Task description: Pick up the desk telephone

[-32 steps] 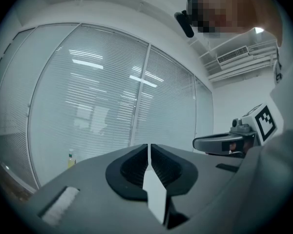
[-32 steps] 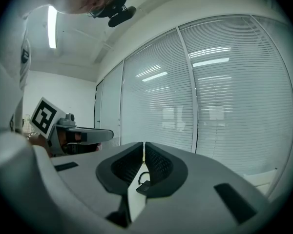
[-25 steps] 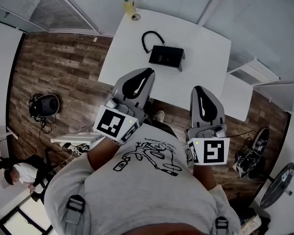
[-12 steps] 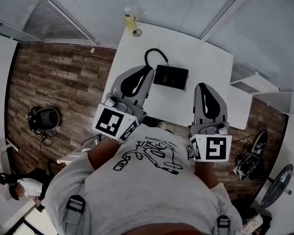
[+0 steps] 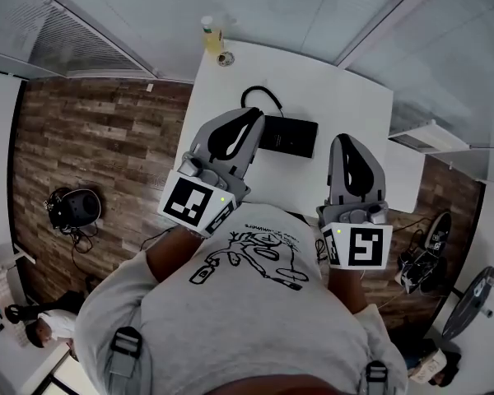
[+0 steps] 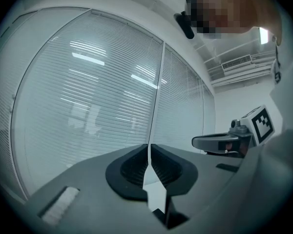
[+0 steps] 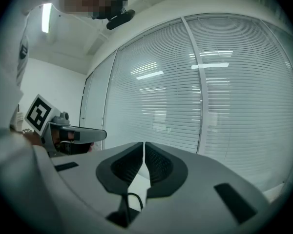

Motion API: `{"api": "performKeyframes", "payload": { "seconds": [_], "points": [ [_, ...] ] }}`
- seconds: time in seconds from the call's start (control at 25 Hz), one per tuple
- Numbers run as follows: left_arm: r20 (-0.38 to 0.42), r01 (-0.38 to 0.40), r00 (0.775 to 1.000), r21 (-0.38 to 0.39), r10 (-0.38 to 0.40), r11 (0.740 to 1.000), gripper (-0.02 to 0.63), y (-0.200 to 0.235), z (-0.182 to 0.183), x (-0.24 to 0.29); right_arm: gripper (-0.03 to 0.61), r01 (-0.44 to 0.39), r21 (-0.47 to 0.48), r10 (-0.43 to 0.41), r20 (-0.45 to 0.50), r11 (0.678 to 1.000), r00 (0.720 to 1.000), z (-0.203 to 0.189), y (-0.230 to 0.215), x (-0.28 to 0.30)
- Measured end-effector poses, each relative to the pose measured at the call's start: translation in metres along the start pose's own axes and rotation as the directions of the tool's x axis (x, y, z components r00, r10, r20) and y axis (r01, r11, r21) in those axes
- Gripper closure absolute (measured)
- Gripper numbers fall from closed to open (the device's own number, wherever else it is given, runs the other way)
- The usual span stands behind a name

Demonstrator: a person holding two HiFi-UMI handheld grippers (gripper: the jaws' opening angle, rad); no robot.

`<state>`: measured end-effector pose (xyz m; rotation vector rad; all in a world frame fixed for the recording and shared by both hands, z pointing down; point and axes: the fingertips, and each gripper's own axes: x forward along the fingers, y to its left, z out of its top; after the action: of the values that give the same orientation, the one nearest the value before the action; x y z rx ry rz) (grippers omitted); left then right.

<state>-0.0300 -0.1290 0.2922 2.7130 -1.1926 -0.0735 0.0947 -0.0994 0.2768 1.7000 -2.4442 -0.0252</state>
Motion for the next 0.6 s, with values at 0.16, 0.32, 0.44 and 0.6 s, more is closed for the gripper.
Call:
{"api": "performKeyframes", "payload": {
  "seconds": [0.16, 0.32, 0.44, 0.6],
  "points": [
    [-0.019, 0.031, 0.999, -0.023, -0.032, 0.999, 0.594, -0.002, -0.007, 0.013, 0.567, 0.0, 0.011, 0.0, 0.002, 1.0, 1.0, -0.001, -0.01, 0.007],
    [-0.053, 0.062, 0.996, -0.063, -0.065, 0.996, 0.592, -0.002, -0.025, 0.026, 0.566, -0.009, 0.014, 0.01, -0.027, 1.0, 1.0, -0.012, -0.016, 0.011],
    [-0.093, 0.083, 0.991, -0.122, -0.094, 0.989, 0.589, -0.001, -0.044, 0.034, 0.565, -0.025, 0.053, 0.029, -0.061, 0.998, 0.998, -0.028, -0.019, 0.015],
    [-0.161, 0.086, 0.98, -0.168, -0.113, 0.982, 0.558, 0.004, -0.076, 0.041, 0.56, -0.041, 0.137, 0.055, -0.105, 0.99, 0.993, -0.055, -0.021, 0.02]
  ]
}}
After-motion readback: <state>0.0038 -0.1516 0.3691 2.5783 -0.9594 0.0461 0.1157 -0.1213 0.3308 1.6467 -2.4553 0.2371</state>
